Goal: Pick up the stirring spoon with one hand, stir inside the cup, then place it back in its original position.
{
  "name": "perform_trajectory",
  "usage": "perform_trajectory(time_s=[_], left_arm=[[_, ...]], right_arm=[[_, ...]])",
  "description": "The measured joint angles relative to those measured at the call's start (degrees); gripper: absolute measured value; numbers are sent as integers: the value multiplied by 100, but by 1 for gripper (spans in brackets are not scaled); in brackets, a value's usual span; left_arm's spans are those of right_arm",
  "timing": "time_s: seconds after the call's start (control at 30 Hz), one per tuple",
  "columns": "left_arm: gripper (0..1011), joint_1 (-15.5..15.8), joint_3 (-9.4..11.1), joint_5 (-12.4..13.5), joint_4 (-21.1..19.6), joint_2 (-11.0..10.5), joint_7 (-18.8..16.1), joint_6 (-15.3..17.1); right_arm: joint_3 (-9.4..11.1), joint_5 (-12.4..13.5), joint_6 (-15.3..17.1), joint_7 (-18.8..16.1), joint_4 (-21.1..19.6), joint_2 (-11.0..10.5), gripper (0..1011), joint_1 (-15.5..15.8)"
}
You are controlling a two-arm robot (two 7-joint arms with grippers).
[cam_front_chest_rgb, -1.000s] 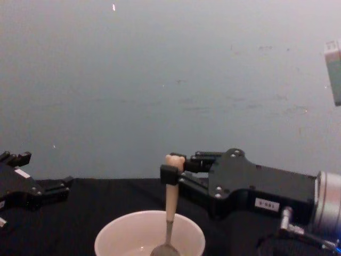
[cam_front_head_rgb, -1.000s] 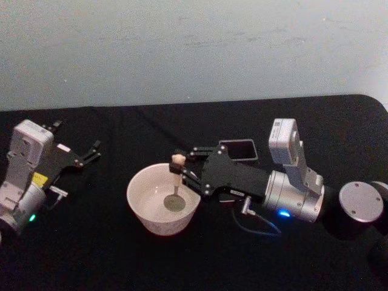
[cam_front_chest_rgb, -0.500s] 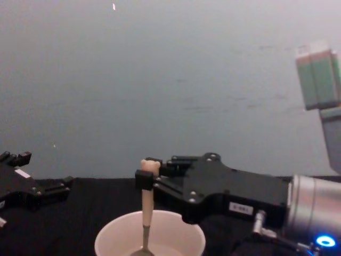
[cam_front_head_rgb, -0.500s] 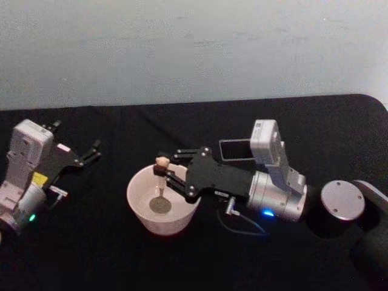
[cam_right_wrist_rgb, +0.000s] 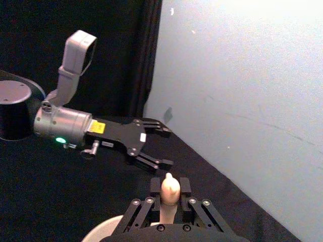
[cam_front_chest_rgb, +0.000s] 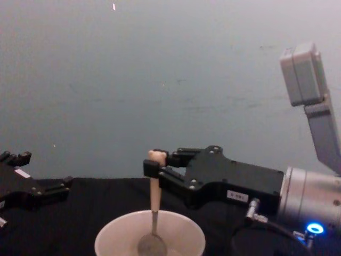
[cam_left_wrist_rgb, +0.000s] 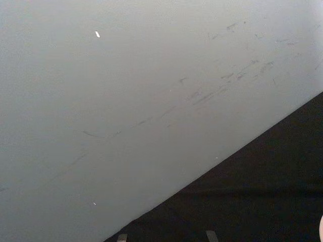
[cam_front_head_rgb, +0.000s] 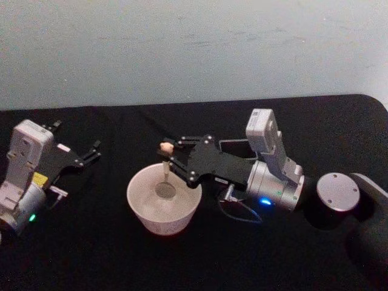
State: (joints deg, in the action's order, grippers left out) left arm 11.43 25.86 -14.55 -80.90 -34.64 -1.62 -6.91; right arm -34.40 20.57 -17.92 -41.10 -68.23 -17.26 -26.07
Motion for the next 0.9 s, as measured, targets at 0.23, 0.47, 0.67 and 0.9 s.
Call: perform_trajectory(time_s=[0.23, 0.47, 0.67, 0.9], left_arm=[[1001, 0, 0, 0, 0, 0, 0, 0], [1001, 0, 0, 0, 0, 0, 0, 0], [1001, 0, 0, 0, 0, 0, 0, 0], [1001, 0, 0, 0, 0, 0, 0, 0]], right_arm=[[122, -12, 5, 66, -49, -79, 214, 49], [195, -7, 64, 84, -221, -211, 214, 173], [245, 54, 140, 64, -452, -346, 214, 342], [226, 166, 222, -37, -720, -443, 214, 505]])
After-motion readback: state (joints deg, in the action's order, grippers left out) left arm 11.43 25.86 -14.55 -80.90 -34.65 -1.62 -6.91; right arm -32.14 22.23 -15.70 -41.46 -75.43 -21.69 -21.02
